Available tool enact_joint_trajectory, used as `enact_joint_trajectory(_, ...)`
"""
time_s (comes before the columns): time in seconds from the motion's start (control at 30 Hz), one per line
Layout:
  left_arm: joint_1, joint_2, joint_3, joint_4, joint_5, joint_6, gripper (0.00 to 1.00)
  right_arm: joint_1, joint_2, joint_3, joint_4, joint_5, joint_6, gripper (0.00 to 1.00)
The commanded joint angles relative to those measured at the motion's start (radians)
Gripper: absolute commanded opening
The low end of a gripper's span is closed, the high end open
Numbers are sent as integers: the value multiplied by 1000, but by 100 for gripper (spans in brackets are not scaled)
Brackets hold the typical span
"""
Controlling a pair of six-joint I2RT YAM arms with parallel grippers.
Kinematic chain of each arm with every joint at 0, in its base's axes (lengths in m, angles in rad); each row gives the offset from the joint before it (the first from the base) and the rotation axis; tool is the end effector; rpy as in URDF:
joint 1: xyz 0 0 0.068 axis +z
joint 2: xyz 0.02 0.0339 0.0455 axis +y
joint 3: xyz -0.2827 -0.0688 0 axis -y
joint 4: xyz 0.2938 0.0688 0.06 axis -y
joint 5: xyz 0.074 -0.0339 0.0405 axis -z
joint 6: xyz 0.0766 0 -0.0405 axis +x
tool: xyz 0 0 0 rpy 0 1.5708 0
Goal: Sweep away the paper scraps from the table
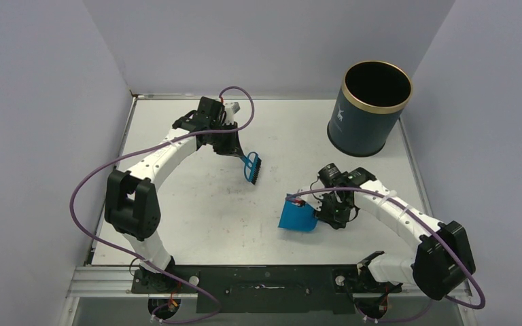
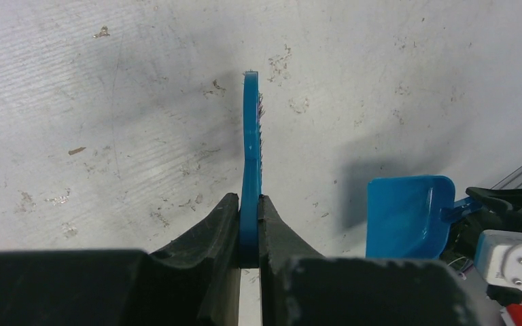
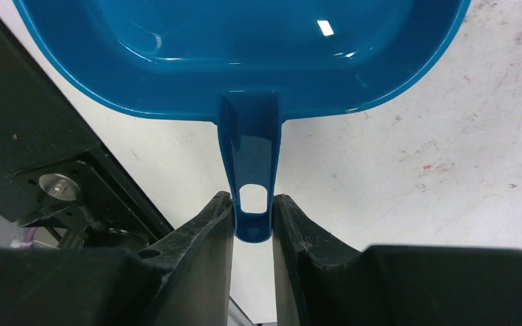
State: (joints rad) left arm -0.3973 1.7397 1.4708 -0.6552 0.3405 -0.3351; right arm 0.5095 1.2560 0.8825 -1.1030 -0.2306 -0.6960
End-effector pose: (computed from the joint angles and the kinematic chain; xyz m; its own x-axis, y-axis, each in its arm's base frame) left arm 0.4095 -0.1996 0.2553 -0.8759 0.0314 -0.4814 0.2776 0.8488 -0.4499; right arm 0.2026 0.1333 0.1831 -0.3505 -0.9108 -0.2181 -0.9360 0.3328 0.1143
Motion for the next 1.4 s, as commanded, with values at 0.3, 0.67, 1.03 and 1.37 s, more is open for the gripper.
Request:
enact_joint_trajectory(0.3, 8, 20, 59, -4, 9, 11, 0, 96, 84, -111, 166, 188, 63, 25)
enact_joint_trajectory(0.67, 9, 22, 62, -6, 23, 9, 0, 99, 19, -91, 166, 205, 64, 51)
enact_joint_trajectory(1.03, -63, -66, -38, 99, 126, -79, 0, -94, -301, 39, 410, 66, 229, 91)
enact_joint_trajectory(1.37, -54, -362, -480, 382, 213, -342, 0, -250, -254, -84, 578, -341, 364, 90)
